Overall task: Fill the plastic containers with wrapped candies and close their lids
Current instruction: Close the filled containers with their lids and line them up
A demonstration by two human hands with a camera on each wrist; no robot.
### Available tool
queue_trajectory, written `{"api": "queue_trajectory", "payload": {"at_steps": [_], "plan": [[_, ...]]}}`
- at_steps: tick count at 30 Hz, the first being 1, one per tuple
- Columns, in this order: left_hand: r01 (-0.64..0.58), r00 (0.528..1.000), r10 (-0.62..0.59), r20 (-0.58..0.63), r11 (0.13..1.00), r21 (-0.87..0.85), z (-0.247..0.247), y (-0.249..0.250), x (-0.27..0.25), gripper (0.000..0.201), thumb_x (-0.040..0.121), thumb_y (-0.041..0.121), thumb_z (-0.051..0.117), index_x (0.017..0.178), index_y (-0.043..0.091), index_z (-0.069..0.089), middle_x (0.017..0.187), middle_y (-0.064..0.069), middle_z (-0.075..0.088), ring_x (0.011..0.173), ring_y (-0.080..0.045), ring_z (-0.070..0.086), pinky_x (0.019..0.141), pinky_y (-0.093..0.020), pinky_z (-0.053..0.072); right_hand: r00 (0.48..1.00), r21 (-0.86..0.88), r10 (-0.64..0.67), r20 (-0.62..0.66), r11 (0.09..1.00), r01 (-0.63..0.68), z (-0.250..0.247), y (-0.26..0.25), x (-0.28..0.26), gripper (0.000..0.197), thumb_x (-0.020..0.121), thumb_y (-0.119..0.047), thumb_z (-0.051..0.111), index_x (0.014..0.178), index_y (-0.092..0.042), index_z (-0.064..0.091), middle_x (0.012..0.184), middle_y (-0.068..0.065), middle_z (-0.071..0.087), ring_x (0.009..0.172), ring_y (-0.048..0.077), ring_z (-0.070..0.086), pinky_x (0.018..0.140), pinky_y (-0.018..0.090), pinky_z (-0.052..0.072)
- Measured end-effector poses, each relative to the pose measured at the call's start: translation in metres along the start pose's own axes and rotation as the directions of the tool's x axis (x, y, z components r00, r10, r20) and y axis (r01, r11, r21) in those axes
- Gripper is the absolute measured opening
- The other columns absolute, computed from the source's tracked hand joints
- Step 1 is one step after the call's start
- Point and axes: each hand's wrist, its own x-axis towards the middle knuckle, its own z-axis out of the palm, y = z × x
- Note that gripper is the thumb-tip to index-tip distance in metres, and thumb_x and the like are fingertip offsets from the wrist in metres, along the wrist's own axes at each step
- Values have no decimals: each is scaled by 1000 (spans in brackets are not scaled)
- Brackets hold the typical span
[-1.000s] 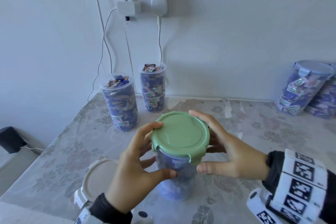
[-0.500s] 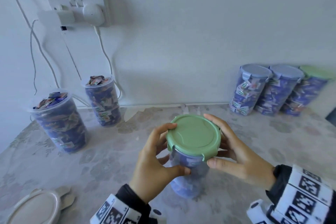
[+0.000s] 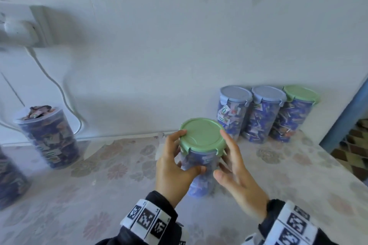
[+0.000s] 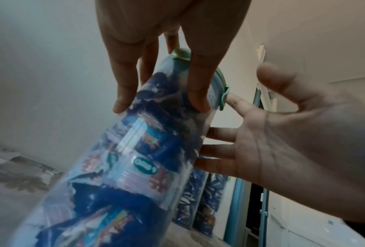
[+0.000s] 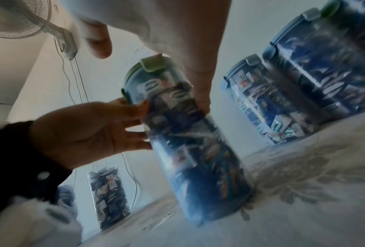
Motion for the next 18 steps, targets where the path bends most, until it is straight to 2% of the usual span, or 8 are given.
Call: {"api": "queue_trajectory", "payload": {"at_steps": [2,5,6,8,12,15,18], "plan": [[-14,999,15,-42,1000,25,12,-4,14,80,52,5,85,107,50,47,108,22,62,109,-5,58,85,-44,54,998,-66,-26,-57,998,22,1,14,10,72,87,-43,54,145,-47,12,155,-16,21,145,8,15,118,45,17],[-14,996,18,-89,999,40,28,-9,35,78,58,-3,82,108,45,47,105,18,62,101,7,58,85,-42,54,989,-131,-29,-143,991,10,-4,28,29,68,82,-69,46,141,-57,13,154,-23,17,146,7,7,118,50,13],[-10,995,15,-102,999,47,32,-10,42,77,59,-3,81,108,44,46,105,19,61,98,10,57,85,-40,54,988,-143,-35,-152,990,13,-6,31,36,67,82,-71,44,140,-57,14,153,-26,16,145,5,6,118,50,13],[-5,993,13,-115,998,64,41,-12,56,77,62,-3,80,108,46,43,106,19,58,93,15,55,84,-39,54,987,-152,-56,-151,988,33,-12,38,49,63,84,-63,45,139,-57,15,153,-28,16,145,3,6,118,48,13],[7,992,4,-123,996,88,53,-17,82,76,66,-1,78,111,46,39,106,19,56,90,12,56,83,-36,54,989,-154,-46,-139,988,24,-29,51,76,65,84,-65,43,142,-51,18,153,-22,19,143,0,9,119,43,13],[1,990,14,-139,994,108,59,-22,100,75,68,0,78,117,39,38,104,19,56,91,11,55,82,-36,55,990,-162,-48,-130,986,26,-40,58,94,59,84,-56,40,139,-48,19,151,-23,20,141,-6,12,118,32,13],[5,991,10,-136,994,106,62,-27,114,75,70,-2,75,119,38,37,105,19,52,95,7,54,84,-39,54,990,-173,-34,-134,985,11,-46,64,107,59,82,-58,39,137,-52,18,152,-19,19,140,-8,11,113,19,13]]}}
